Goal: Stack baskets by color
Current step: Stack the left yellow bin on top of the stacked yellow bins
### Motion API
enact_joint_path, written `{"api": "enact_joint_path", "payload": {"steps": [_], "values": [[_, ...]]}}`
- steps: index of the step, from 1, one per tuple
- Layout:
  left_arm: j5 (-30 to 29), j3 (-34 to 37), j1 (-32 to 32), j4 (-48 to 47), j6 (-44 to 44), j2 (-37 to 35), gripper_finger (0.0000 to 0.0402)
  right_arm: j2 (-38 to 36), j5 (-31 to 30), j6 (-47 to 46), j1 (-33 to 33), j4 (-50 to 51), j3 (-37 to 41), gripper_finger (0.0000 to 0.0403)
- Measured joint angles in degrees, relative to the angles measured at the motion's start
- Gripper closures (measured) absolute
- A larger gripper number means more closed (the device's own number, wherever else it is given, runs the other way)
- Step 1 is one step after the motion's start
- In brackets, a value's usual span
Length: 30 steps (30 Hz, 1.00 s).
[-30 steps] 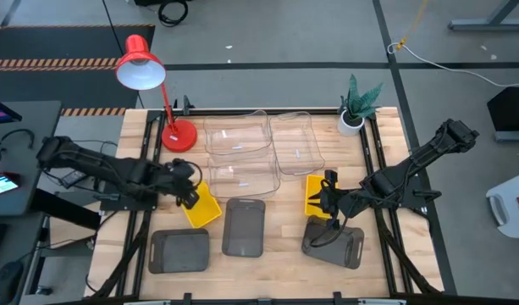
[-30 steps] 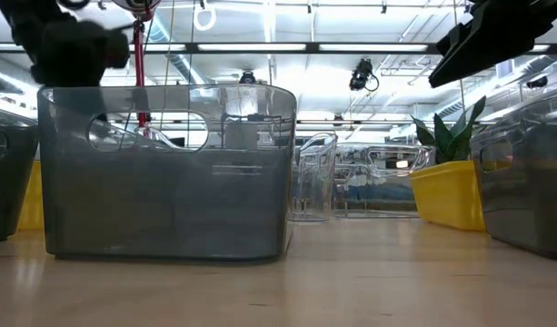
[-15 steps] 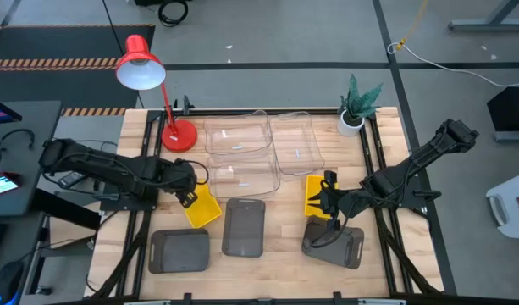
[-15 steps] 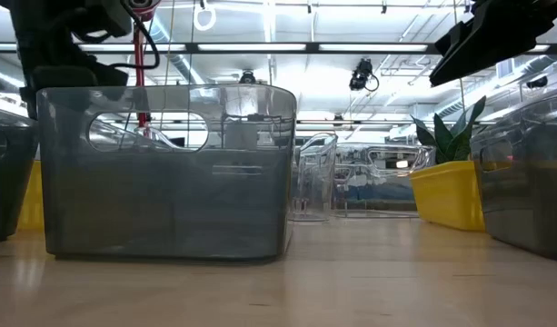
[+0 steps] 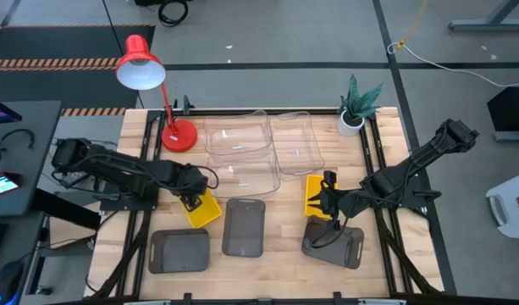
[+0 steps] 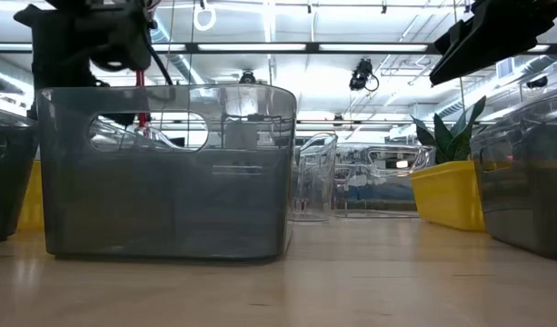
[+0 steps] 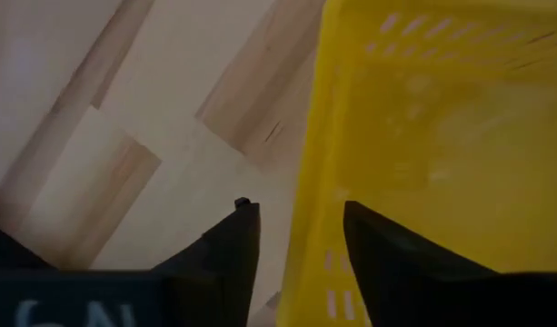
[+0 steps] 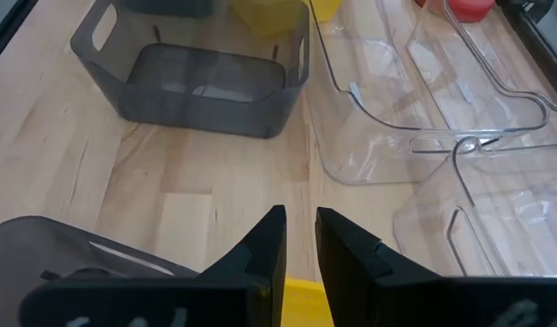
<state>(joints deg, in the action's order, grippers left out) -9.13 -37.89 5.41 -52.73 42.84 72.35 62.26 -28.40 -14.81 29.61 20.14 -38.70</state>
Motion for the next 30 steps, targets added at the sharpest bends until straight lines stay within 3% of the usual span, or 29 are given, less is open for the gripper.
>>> {"api": "enact_joint_path", "payload": {"steps": [11, 22, 30], "values": [[0.69, -0.07, 0.01, -0.27, 0.09, 4.05, 0.0388, 0.0, 0.04, 0.14, -0.01, 0.01, 0.0, 0.0335], [3.64, -0.3, -0.02, -3.11, 0.15, 0.14, 0.0395, 0.0, 1.11, 0.04, -0.01, -0.21, 0.0, 0.0335], [4.07, -7.89, 0.0, -14.81, -2.9, -3.01, 0.0394, 0.0, 1.12, 0.41, 0.01, -1.25, 0.0, 0.0335]]}}
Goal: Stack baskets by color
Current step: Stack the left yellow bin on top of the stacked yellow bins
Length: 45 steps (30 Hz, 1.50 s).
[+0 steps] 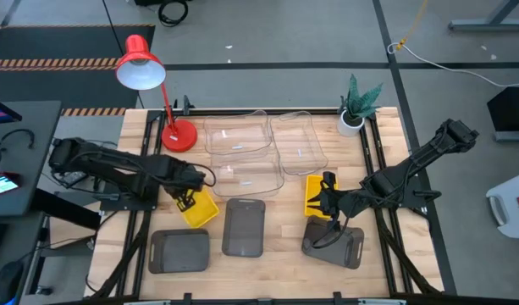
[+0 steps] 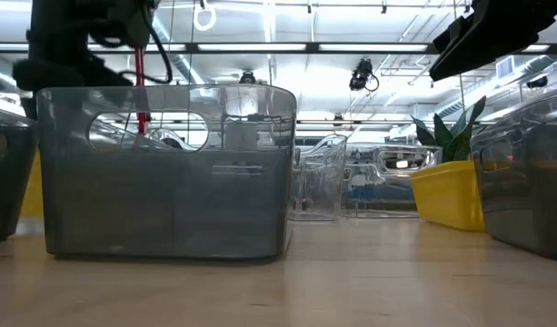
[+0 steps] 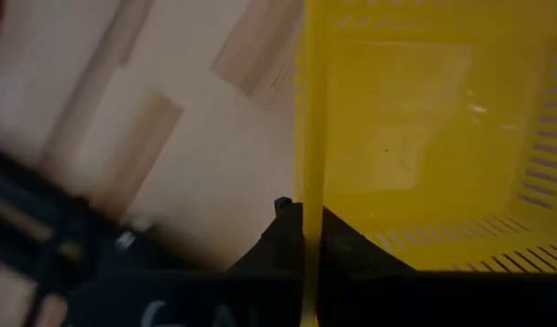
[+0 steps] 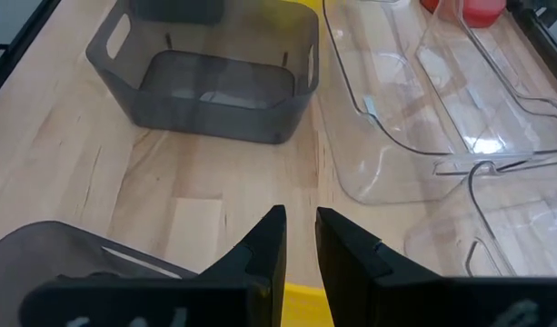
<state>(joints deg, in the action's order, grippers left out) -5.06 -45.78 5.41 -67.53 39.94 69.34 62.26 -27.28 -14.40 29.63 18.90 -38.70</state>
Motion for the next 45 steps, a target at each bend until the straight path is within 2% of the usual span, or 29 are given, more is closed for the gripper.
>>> {"api": "enact_joint_path", "payload": {"steps": [7, 14, 19, 23, 26, 31, 34, 38, 45], "values": [[-0.23, -9.57, 0.0, -12.83, -0.74, -0.56, 0.0394, 0.0, 0.35, -0.14, -0.01, 0.0, 0.0, 0.0335], [-3.07, -19.72, 0.0, -17.69, -0.62, -0.79, 0.0394, -0.02, 0.37, 0.03, 0.0, 0.02, 0.0, 0.0335], [-3.98, -25.9, 0.0, -17.78, -2.12, -0.79, 0.0394, 0.0, 0.37, 0.93, 0.0, 0.02, 0.0, 0.0335], [-8.34, -27.86, 0.0, -12.81, -2.29, -0.79, 0.0394, 0.0, -0.41, 2.59, 0.0, -0.52, 0.0, 0.0335], [-10.71, -27.86, -0.07, -7.17, -2.06, -0.63, 0.0393, 0.0, -3.55, 5.91, -0.02, -2.07, 0.0, 0.0335], [-13.76, -27.89, -0.73, 1.52, -2.17, 3.56, 0.0393, 0.7, -4.62, 11.17, -1.41, -3.45, -1.95, 0.0335], [-12.11, -27.89, -2.36, 8.16, -4.58, 6.37, 0.0393, 1.85, -4.67, 14.7, -1.66, -3.43, -4.66, 0.0335], [-6.96, -28.09, -5.48, 14.63, -7.44, 10.05, 0.0393, 4.26, -4.59, 18.58, -1.64, -4.05, -8.78, 0.0335], [-2.56, -38.79, -8.98, 12.15, -13.45, 19.25, 0.0393, 9.95, -4.57, 22.89, -1.64, -3.49, -15.62, 0.0332]]}}
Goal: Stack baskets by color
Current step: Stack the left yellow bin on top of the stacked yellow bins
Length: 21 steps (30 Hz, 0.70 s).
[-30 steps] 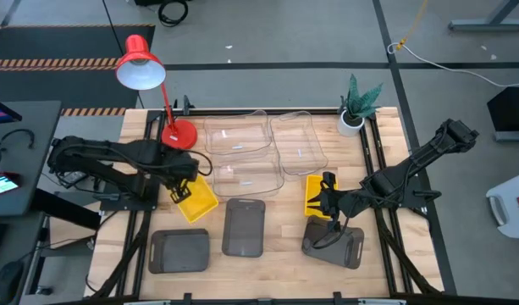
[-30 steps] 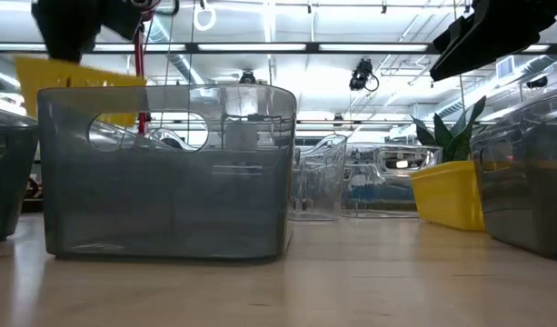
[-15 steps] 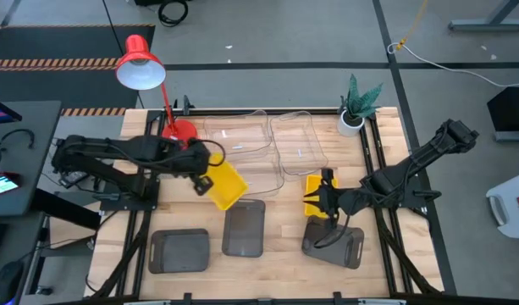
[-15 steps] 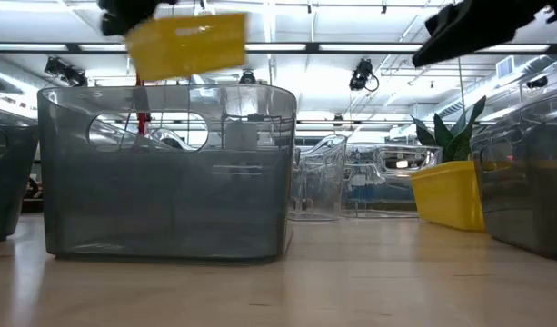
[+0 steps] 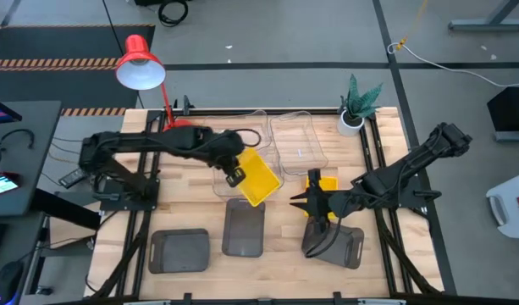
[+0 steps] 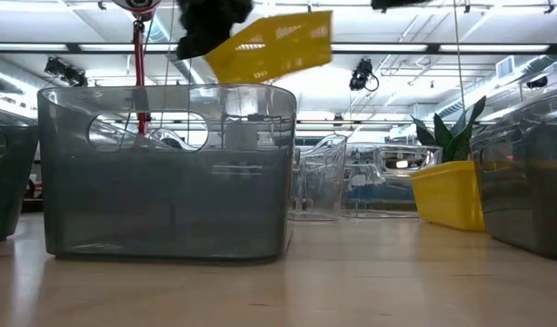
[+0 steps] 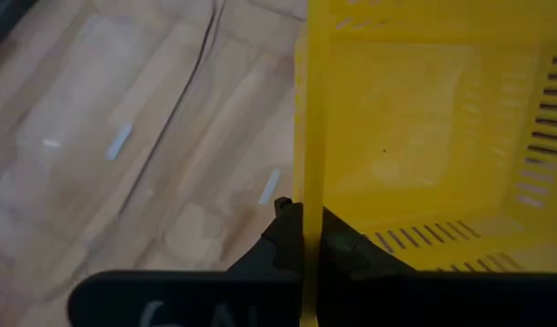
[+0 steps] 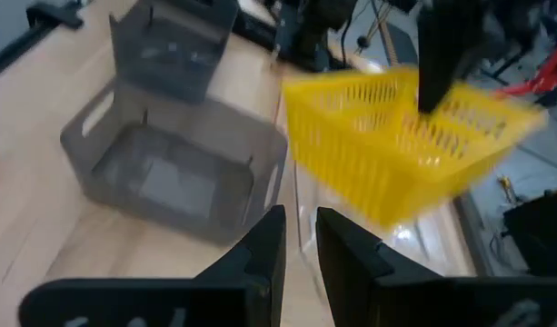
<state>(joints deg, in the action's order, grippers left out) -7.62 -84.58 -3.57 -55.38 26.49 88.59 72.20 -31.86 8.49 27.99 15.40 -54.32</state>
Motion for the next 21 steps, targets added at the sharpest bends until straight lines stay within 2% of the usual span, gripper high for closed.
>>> {"api": "enact_joint_path", "payload": {"steps": [6, 10, 15, 21], "values": [[0.49, -9.94, -1.09, -8.8, -4.28, 7.85, 0.0393, 2.88, 0.83, 3.2, 0.37, 0.76, -5.05, 0.033], [0.44, -14.04, -1.48, -10.51, -6.2, 12.18, 0.0393, 5.3, 4.6, 6.5, -0.61, 0.78, -6.3, 0.0327], [0.46, -16.77, -1.48, -10.61, -8.19, 15.76, 0.0393, 9.0, 4.39, 9.31, -1.7, 1.07, -8.21, 0.0309], [2.97, -18.16, -1.47, -10.73, -9.8, 16.83, 0.0393, 12.35, 4.54, 11.94, -3.53, 2.65, -10.22, 0.0277]]}}
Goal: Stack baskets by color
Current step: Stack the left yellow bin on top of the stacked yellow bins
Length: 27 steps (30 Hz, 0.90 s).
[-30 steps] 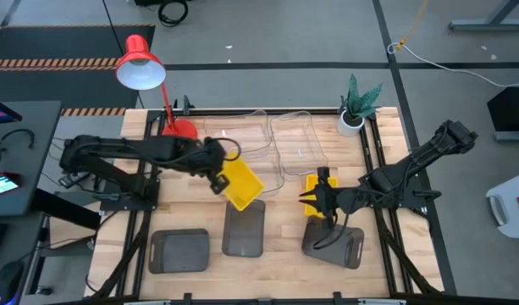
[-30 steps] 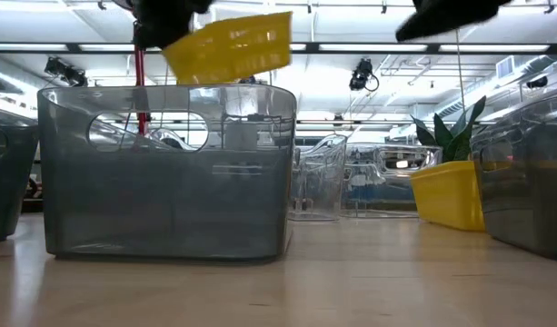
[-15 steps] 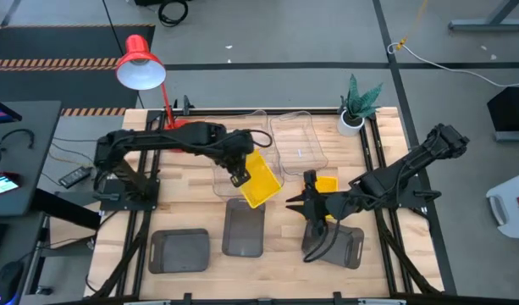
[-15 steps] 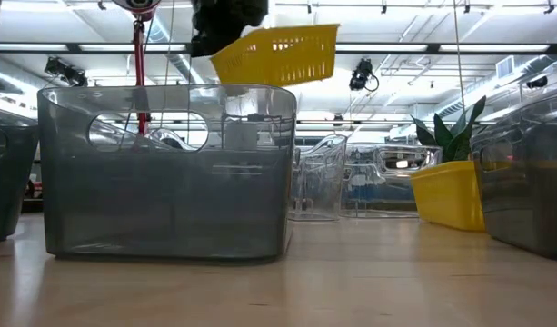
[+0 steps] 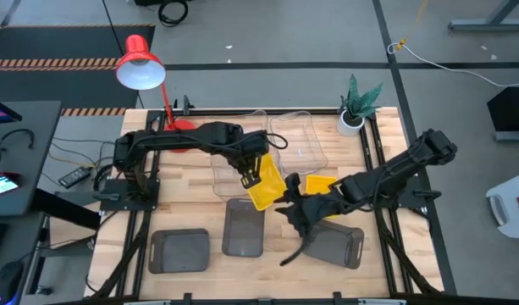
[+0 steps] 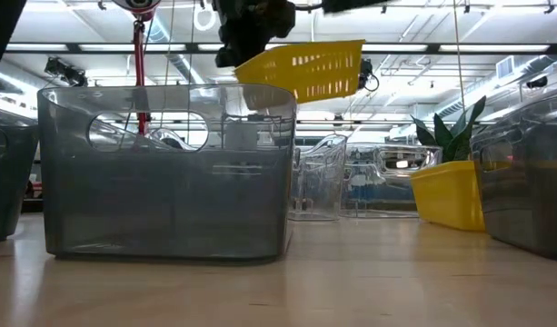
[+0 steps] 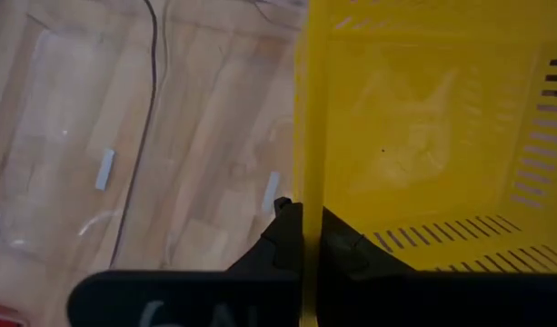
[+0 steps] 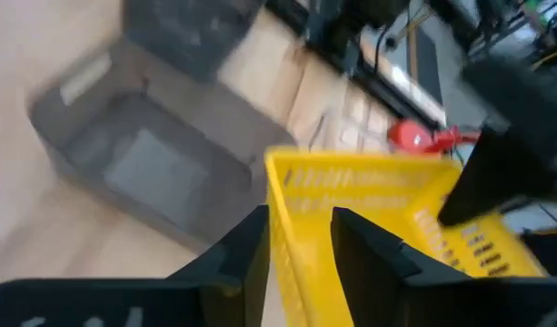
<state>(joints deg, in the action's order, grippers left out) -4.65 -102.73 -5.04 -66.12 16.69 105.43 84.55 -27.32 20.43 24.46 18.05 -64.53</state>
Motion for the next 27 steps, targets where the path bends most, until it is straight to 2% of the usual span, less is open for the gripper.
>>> {"api": "enact_joint_path", "payload": {"steps": [10, 17, 22, 27], "values": [[-0.1, -0.11, 0.13, 1.13, -1.09, 0.0, 0.0393, 1.67, 4.42, -1.28, -2.94, 0.4, -0.04, 0.0267], [-0.26, -0.09, 0.15, 2.69, -2.36, 0.0, 0.0393, 3.09, 4.39, -1.69, -4.81, 2.0, 0.0, 0.0273], [-0.28, -0.07, 0.15, 4.64, -2.39, 0.0, 0.0393, 4.1, 4.66, 0.16, -5.22, 2.87, -0.03, 0.0296], [-0.23, -0.07, 0.13, 5.15, -2.99, 0.0, 0.0393, 4.55, 4.57, 0.67, -5.39, 4.2, 0.02, 0.0342]]}}
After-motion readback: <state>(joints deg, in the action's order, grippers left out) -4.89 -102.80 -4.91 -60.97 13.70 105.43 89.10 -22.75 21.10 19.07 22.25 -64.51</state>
